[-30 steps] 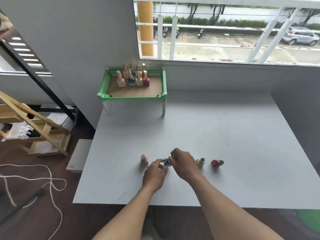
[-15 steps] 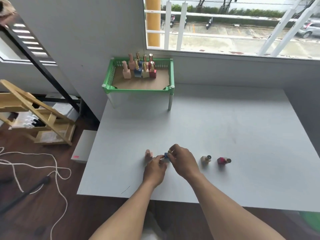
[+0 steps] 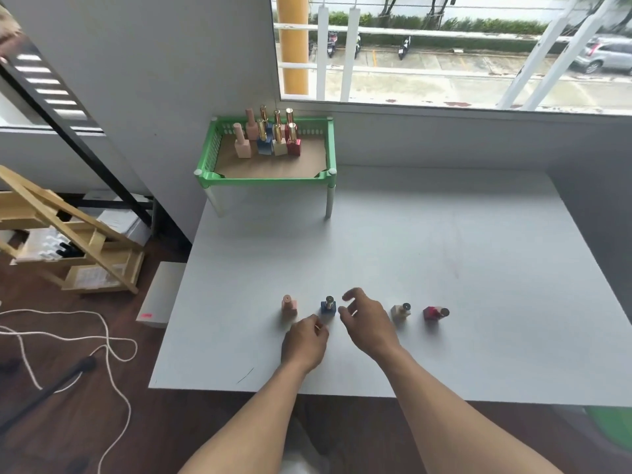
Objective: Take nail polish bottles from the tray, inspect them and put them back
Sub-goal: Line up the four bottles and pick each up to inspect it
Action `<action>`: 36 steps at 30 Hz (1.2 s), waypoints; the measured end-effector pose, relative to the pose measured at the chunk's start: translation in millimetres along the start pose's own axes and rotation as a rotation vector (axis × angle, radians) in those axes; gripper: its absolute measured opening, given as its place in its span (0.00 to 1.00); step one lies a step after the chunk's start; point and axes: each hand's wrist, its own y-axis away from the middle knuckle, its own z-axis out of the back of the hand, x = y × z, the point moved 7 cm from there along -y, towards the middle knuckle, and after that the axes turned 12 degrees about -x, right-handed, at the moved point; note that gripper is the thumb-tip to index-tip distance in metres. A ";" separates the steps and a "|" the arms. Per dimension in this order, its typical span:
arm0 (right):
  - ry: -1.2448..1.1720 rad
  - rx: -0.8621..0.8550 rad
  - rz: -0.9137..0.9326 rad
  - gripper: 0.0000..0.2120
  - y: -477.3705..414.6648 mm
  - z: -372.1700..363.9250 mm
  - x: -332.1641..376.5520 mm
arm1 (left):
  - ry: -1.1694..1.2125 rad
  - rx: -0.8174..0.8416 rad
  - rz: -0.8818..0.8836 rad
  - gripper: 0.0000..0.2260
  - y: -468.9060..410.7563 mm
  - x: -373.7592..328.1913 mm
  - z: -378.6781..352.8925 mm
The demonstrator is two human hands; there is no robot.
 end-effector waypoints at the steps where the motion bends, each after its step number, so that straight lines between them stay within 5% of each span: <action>1: 0.036 -0.015 -0.021 0.07 1.6 4.6 -7.5 | -0.008 0.008 -0.027 0.08 2.1 -6.2 -2.1; 9: 0.168 -0.056 -0.197 0.08 25.3 40.5 -81.3 | 0.089 0.145 -0.158 0.04 17.3 -60.5 -36.7; 21: 0.055 -0.166 -0.365 0.12 37.0 75.5 -137.7 | 0.014 0.183 -0.307 0.20 17.1 -116.4 -75.6; 36: 0.007 -0.174 -0.336 0.08 38.4 73.5 -154.0 | 0.077 0.067 -0.279 0.12 9.5 -122.0 -93.4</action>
